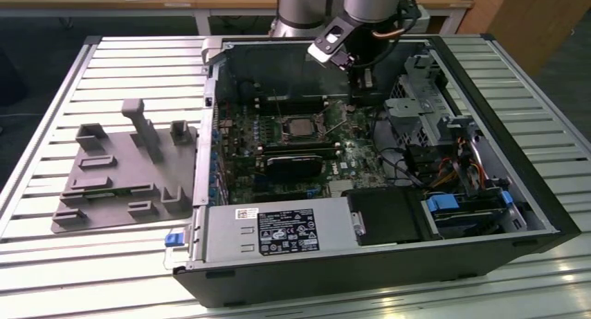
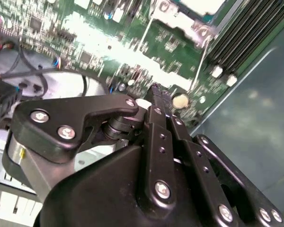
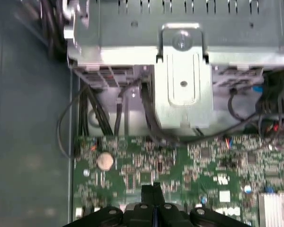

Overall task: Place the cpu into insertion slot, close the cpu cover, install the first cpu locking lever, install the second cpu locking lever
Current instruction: 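Close the cpu cover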

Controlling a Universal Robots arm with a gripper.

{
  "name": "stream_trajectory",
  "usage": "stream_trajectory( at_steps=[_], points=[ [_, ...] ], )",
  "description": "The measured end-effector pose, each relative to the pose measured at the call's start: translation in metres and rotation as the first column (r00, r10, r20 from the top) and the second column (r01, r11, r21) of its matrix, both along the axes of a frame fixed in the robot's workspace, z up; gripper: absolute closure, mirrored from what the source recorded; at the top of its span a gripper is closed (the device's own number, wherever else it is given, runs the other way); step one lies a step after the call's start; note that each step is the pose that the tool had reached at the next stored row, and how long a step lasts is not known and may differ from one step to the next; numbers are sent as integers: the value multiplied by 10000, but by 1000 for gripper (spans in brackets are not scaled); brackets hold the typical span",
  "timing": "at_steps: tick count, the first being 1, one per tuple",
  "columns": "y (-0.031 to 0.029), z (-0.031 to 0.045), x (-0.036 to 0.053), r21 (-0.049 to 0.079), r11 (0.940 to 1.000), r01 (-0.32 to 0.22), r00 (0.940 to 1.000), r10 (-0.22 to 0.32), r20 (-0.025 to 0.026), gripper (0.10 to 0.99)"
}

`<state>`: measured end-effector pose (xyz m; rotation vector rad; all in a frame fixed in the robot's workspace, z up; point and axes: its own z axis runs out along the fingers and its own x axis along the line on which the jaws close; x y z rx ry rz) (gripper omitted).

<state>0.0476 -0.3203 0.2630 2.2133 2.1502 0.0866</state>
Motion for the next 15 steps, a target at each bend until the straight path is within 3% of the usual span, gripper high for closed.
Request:
stream_trajectory(
  at_steps=[7, 15],
  points=[
    [0, -89, 94, -2, 10000, 0, 10000, 0, -9, 984],
    [0, -234, 100, -1, 10000, 0, 10000, 0, -9, 984]
  ],
)
